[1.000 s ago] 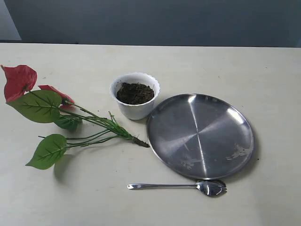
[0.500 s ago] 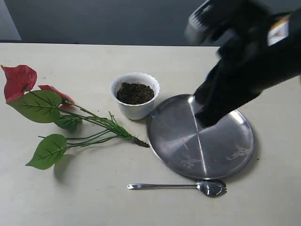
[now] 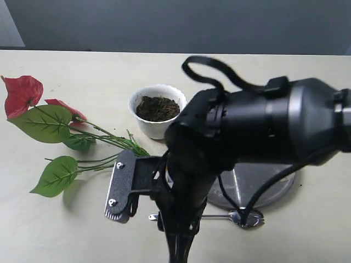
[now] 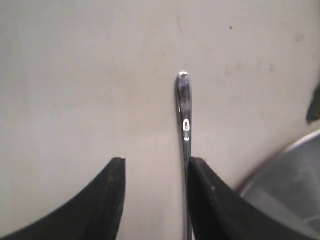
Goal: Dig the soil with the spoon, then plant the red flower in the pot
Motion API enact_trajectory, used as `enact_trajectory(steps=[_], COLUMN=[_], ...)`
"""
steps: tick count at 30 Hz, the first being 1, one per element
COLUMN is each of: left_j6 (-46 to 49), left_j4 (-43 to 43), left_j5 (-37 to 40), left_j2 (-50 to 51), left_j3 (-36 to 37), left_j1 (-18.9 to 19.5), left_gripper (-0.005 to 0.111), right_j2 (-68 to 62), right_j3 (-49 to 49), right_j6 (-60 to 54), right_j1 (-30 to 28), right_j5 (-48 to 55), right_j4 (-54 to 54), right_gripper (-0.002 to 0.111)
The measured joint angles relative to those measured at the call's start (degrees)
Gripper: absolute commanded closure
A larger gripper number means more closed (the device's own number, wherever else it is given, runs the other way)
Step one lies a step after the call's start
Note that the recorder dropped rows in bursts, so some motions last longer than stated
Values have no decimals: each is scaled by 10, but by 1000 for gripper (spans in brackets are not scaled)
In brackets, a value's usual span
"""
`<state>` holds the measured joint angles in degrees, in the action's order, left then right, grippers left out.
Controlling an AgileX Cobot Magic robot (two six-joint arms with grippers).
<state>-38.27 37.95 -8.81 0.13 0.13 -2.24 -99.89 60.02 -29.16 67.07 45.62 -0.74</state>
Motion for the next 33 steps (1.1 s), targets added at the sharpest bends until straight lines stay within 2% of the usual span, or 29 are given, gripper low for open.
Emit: enact_trajectory(steps=[17,26,29,32,33], left_j6=[0,0,0,0,0], left_j4=[0,0,0,0,0], left_j5=[0,0,0,0,0], left_j2=[0,0,0,0,0], left_j3=[0,0,0,0,0], left_j1=[0,0,0,0,0], left_gripper=[106,106,106,106,106], right_j2=[-75,-106,-107,-109,-110], right_j3=[1,3,3,3,3], right_j6=[-16,-17,-17,-17,-17], right_j1=[15,15,15,17,17], right_j5=[-96,-102,-105,-109,-111], right_j4=[79,93,93,93,93], right_gripper=[70,71,83,108,108])
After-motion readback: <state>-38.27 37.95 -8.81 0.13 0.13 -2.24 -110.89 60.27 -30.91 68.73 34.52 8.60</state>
